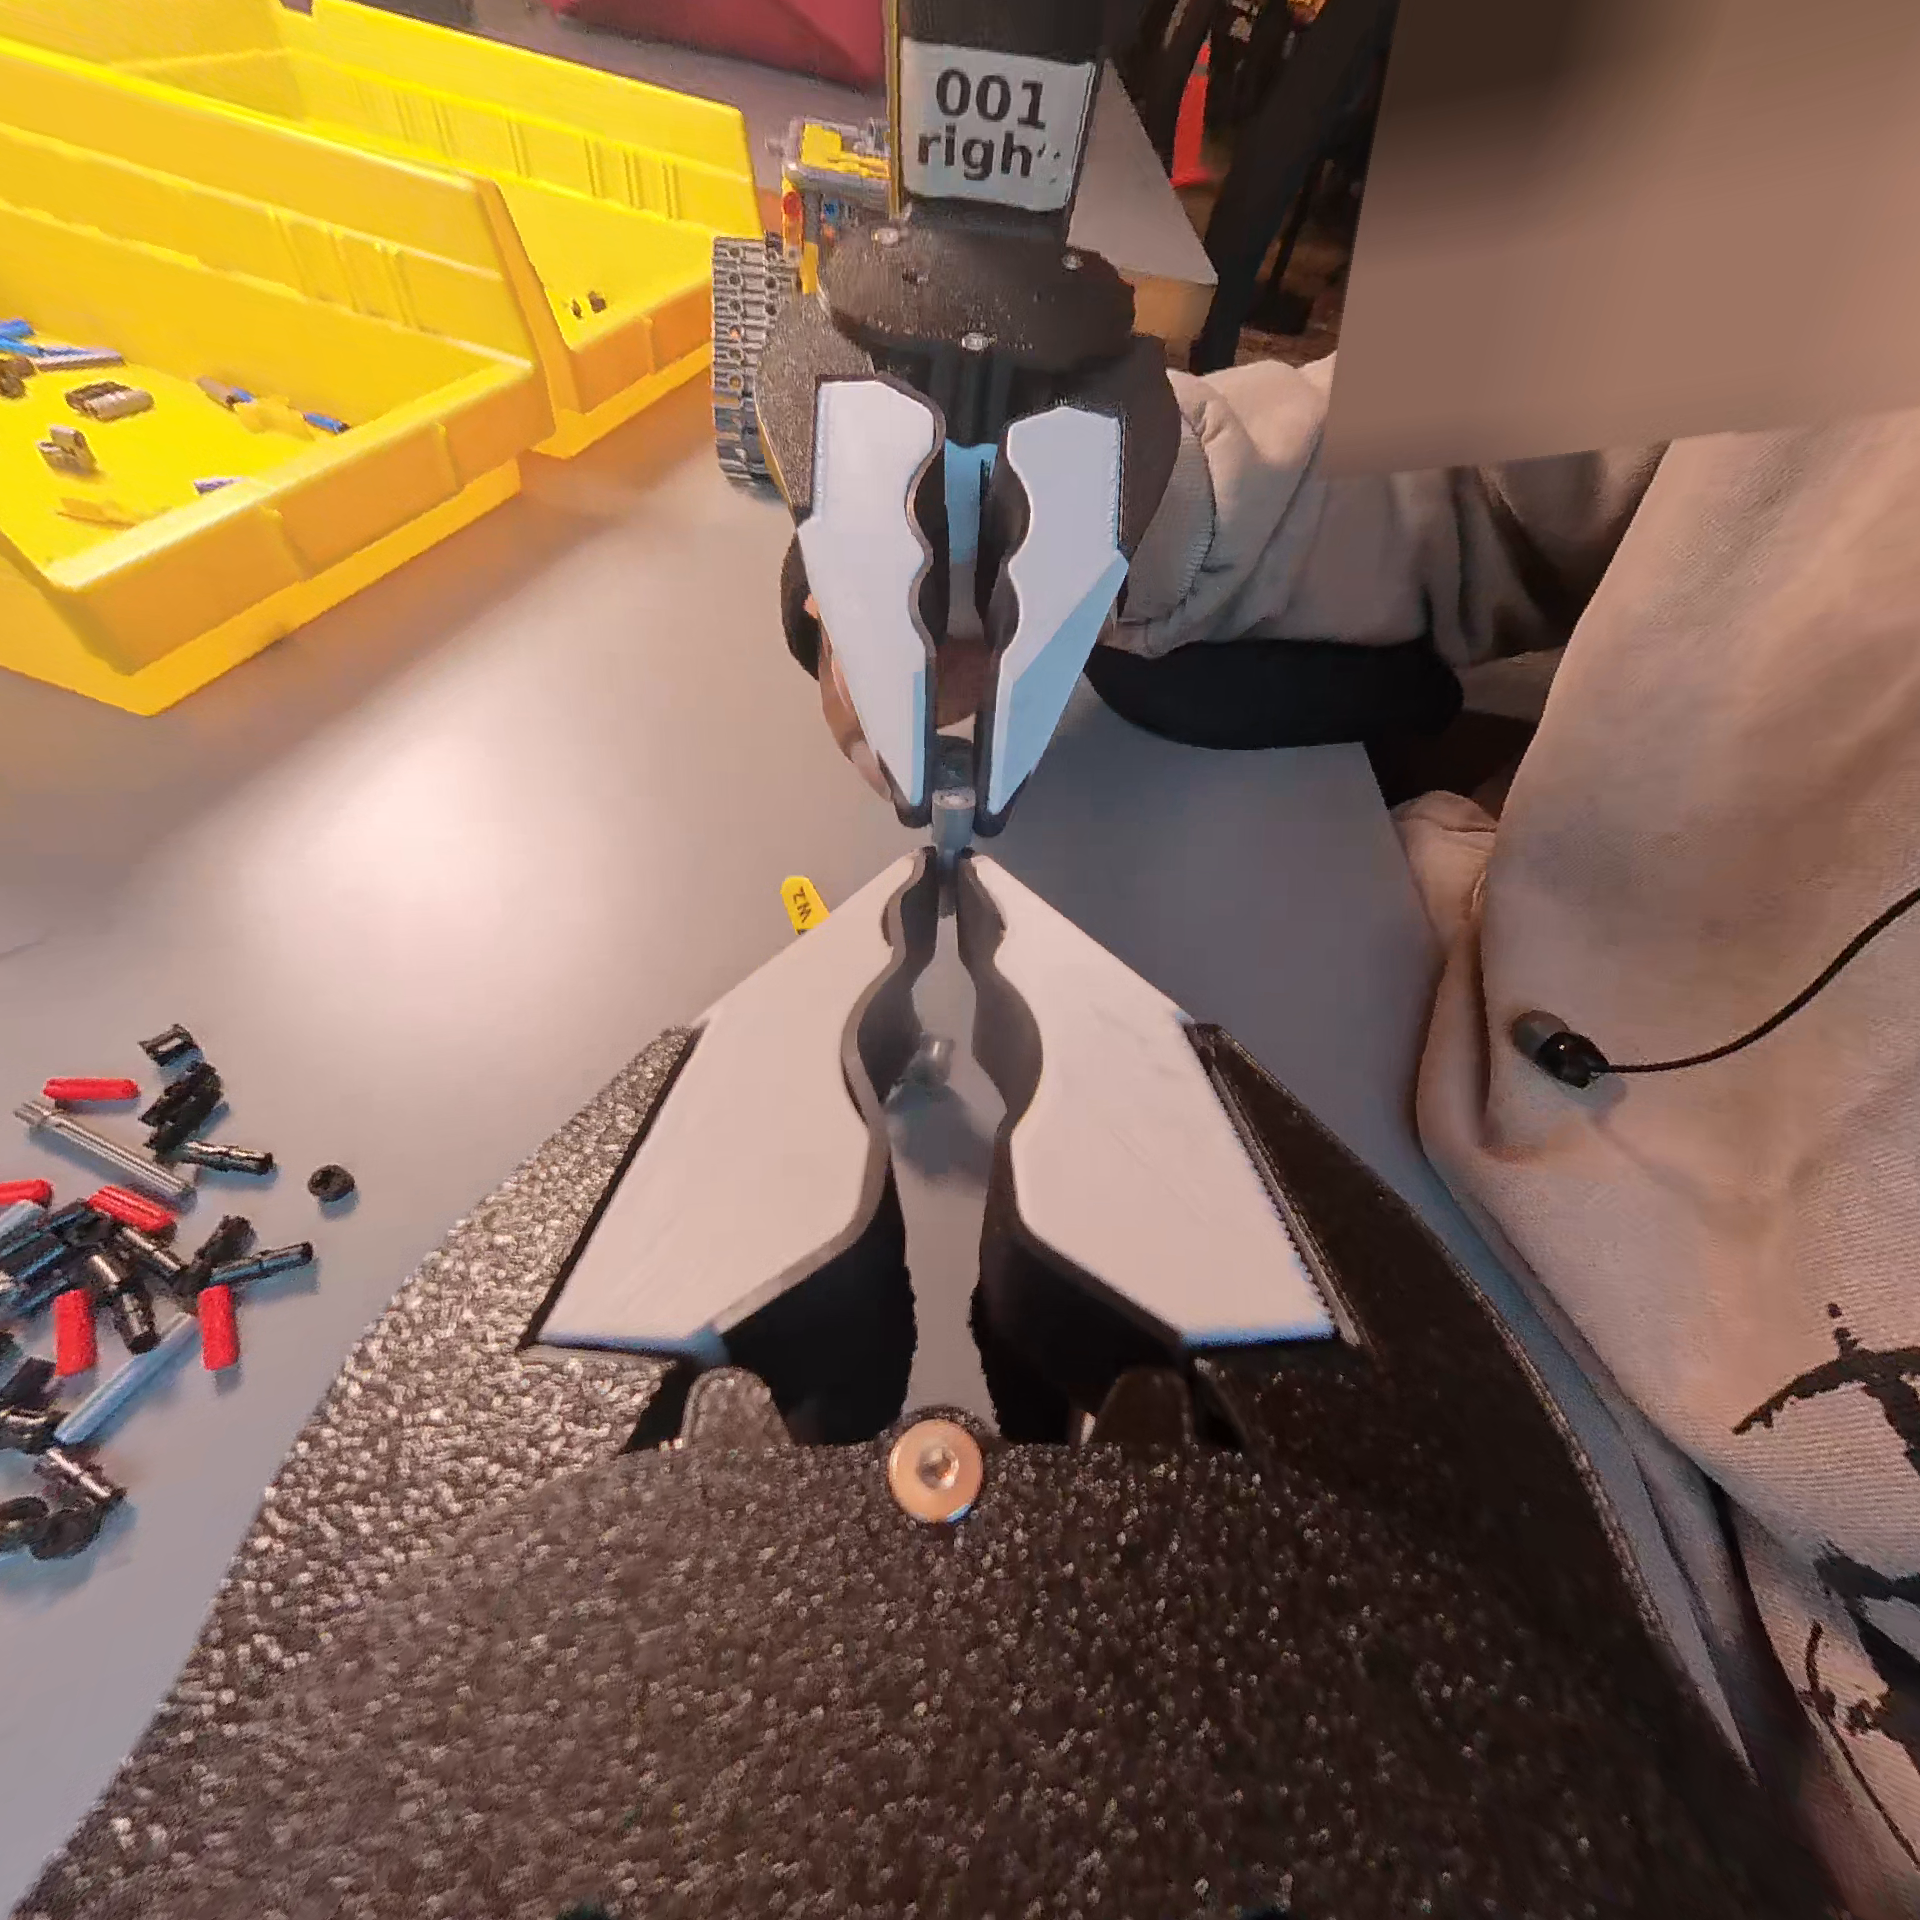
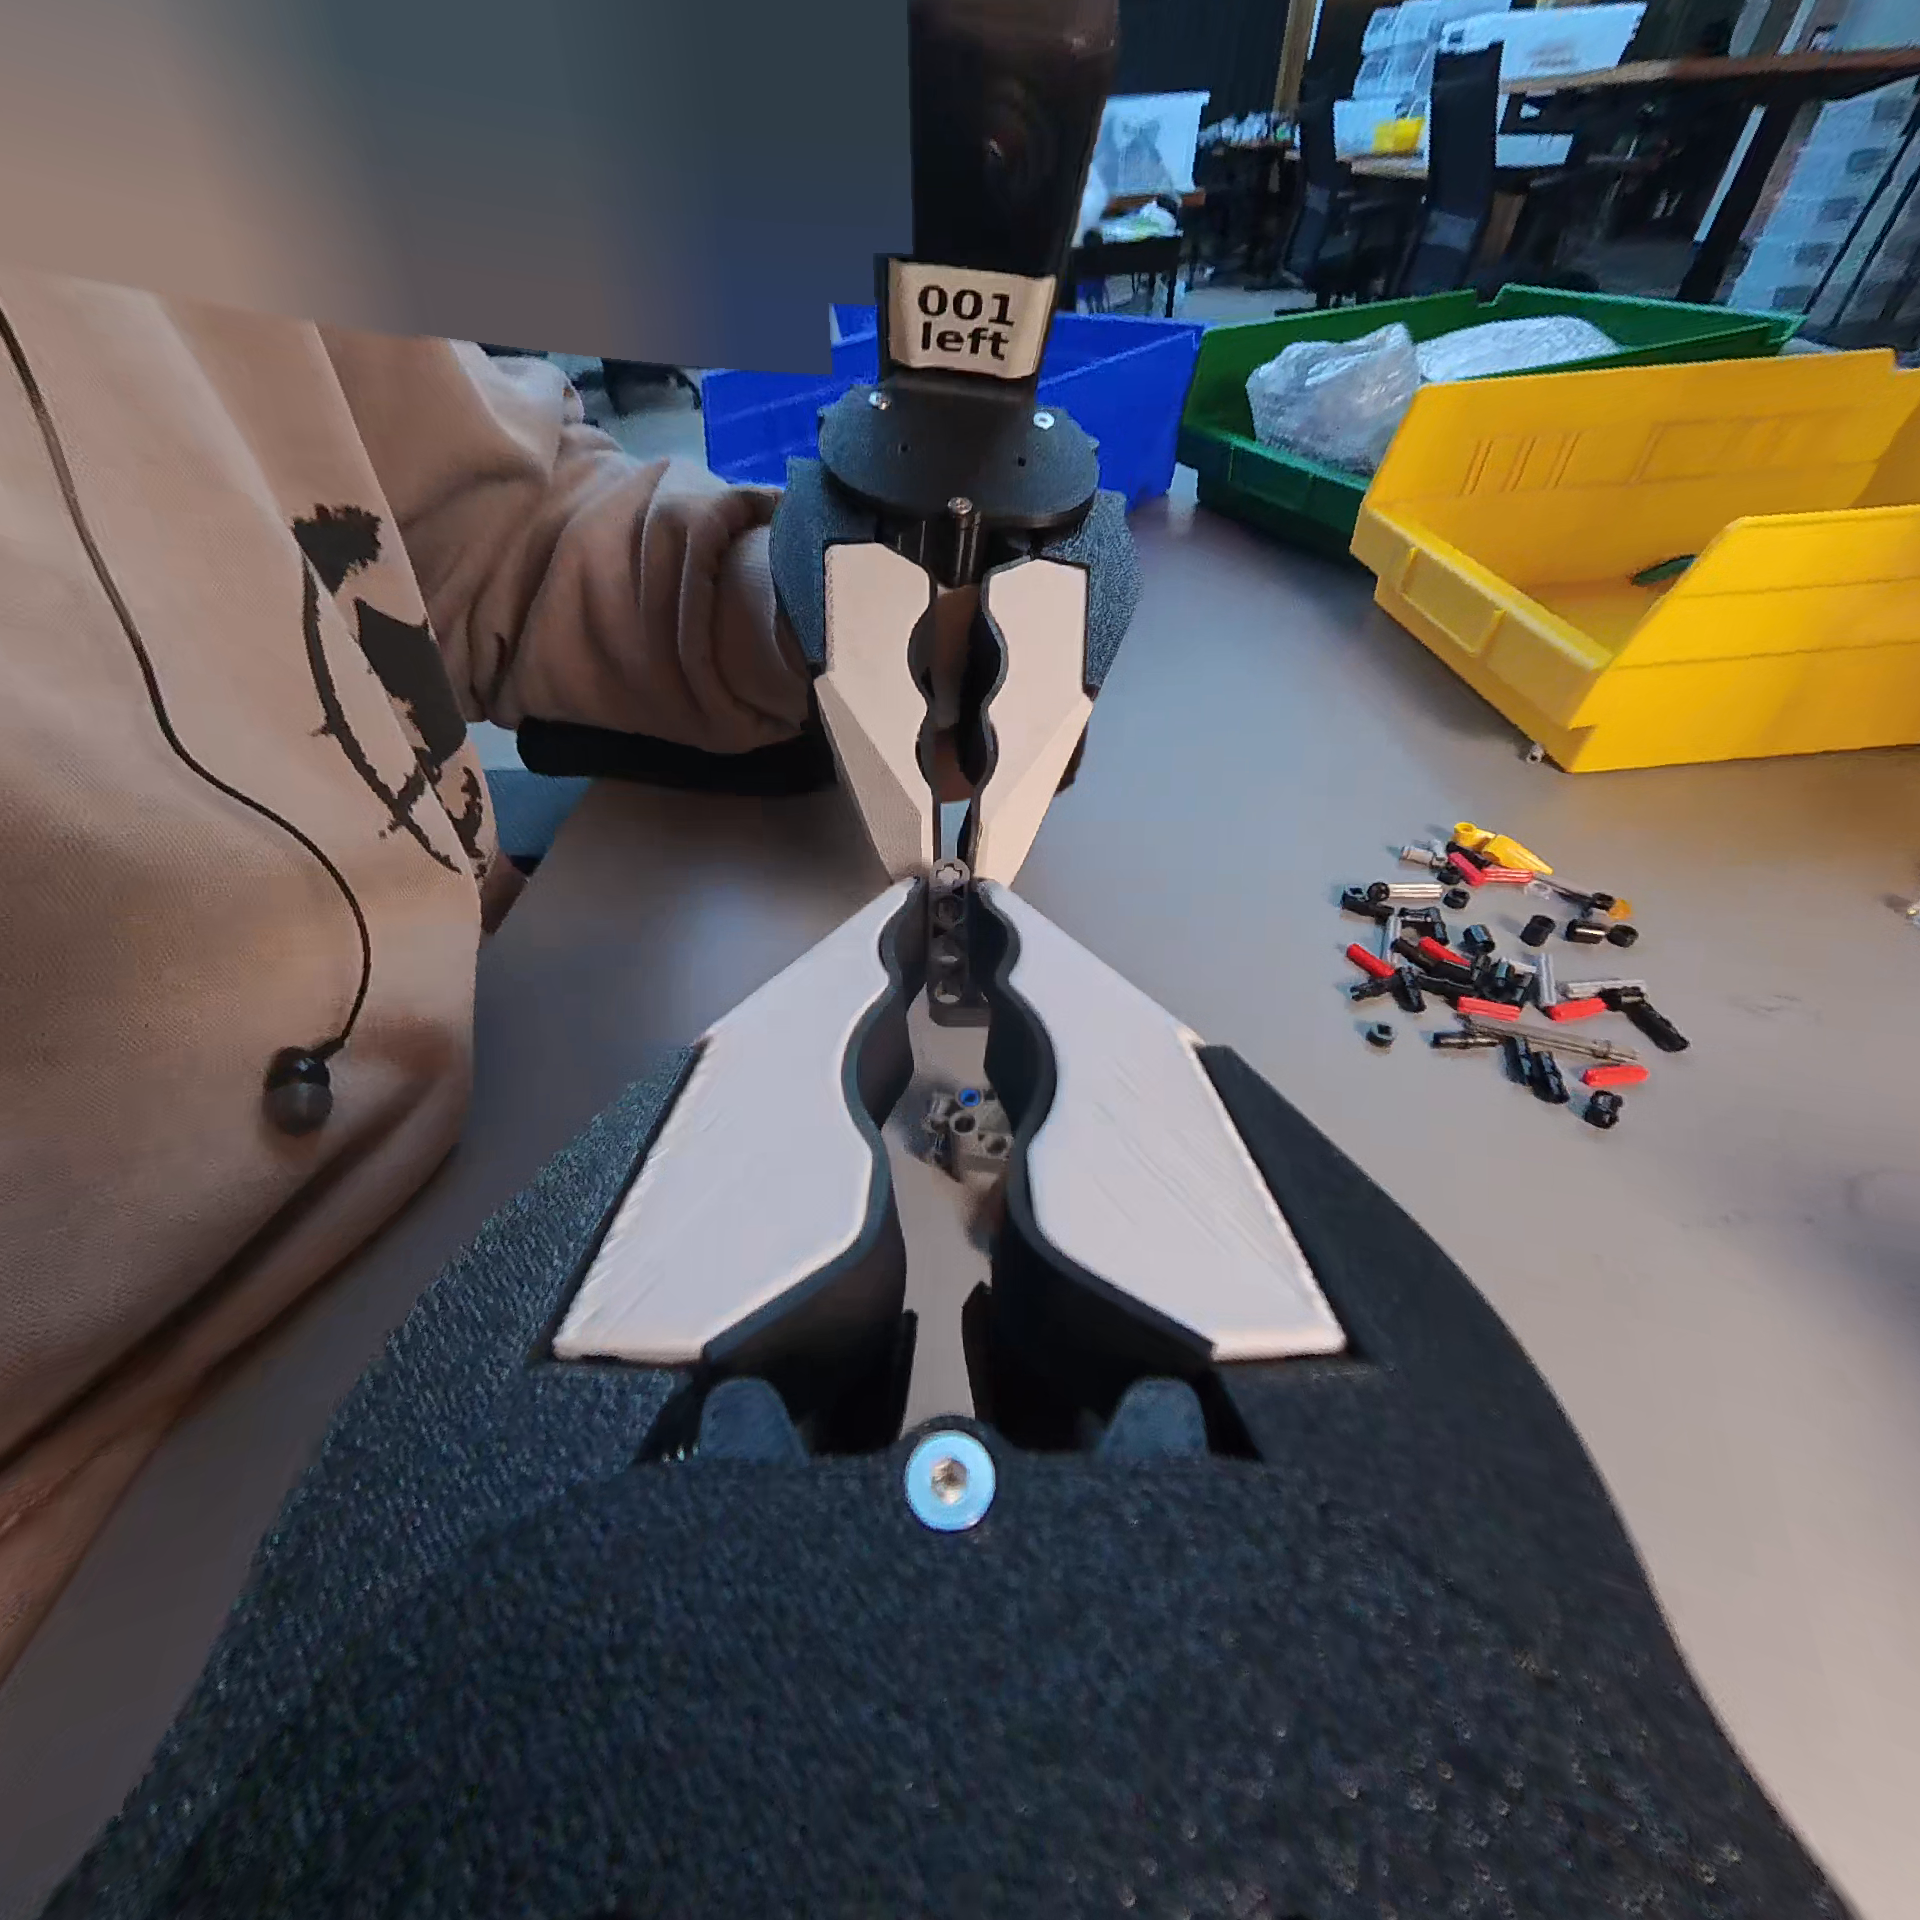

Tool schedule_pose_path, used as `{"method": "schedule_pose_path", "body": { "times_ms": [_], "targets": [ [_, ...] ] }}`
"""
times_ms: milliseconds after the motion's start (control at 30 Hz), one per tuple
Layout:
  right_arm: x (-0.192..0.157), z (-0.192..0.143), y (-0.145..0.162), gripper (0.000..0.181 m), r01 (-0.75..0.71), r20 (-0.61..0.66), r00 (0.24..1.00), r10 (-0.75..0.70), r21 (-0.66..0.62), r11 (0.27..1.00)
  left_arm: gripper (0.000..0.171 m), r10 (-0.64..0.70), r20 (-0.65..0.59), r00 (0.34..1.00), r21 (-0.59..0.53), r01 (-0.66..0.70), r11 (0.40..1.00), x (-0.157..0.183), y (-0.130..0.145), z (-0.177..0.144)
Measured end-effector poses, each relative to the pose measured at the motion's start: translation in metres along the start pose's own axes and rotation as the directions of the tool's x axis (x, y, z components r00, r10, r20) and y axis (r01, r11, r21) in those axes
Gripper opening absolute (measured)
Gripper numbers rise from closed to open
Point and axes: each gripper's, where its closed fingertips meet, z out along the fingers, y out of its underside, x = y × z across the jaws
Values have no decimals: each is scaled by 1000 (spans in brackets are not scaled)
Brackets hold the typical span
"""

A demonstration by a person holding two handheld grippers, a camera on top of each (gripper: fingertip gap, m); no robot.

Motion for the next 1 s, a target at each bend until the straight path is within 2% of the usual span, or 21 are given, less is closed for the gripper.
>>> {"method": "schedule_pose_path", "body": {
  "times_ms": [233, 267, 300, 333, 367, 400, 433, 467, 533, 600, 633, 733, 867, 933, 1000],
  "targets": [
    [6, -5, -24, 2, -164, 53, 986, 156, 192, 968, 4, 2, 35, 999, 54, -4, 999, 0, -17, -1],
    [6, -8, -33, 0, -180, 63, 983, 170, 234, 955, 0, 26, 30, 999, -23, -25, 999, 2, -4, 6],
    [18, -34, -76, 0, -282, 125, 959, 253, 482, 829, 2, 72, 12, 997, -234, -67, 970, 8, 41, 23],
    [35, -58, -98, 0, -247, 76, 965, 250, 576, 779, 3, 72, -49, 996, -306, -83, 948, 25, 65, 37],
    [41, -63, -98, 0, -100, -78, 984, 163, 518, 850, 4, 146, -35, 989, -244, -150, 958, 31, 47, 38],
    [37, -61, -97, 0, -14, -150, 984, 91, 450, 893, 4, 162, 31, 986, -126, -157, 980, 19, 10, 27],
    [36, -60, -91, 0, -11, -168, 982, 90, 420, 907, 3, 137, 89, 987, -43, -133, 990, 1, -19, 12],
    [34, -59, -83, 0, -42, -144, 984, 108, 401, 915, 2, 120, 106, 987, -24, -118, 993, -10, -31, 4],
    [27, -61, -73, 0, -57, -102, 990, 101, 365, 929, 4, 143, 130, 981, -68, -135, 989, -17, -25, 4],
    [32, -53, -48, 5, 45, -169, 985, -17, 162, 986, 4, 140, 131, 981, -95, -128, 987, -20, -13, 9],
    [34, -48, -36, 14, 74, -179, 982, -60, 72, 995, 4, 160, 143, 977, -120, -144, 982, -22, -8, 10],
    [25, -28, 0, 29, 126, -140, 979, -147, -147, 981, 4, 258, 181, 949, -210, -219, 953, -27, 5, 9],
    [17, -7, 33, 27, 258, -123, 939, -321, -368, 893, 4, 285, 167, 944, -248, -239, 939, -21, 16, 11],
    [14, 0, 39, 6, 292, -106, 927, -360, -399, 870, 4, 297, 153, 943, -274, -248, 929, -20, 24, 12],
    [13, 3, 44, 5, 284, -88, 933, -349, -417, 864, 4, 300, 148, 942, -284, -251, 926, -19, 28, 11]
  ]
}}
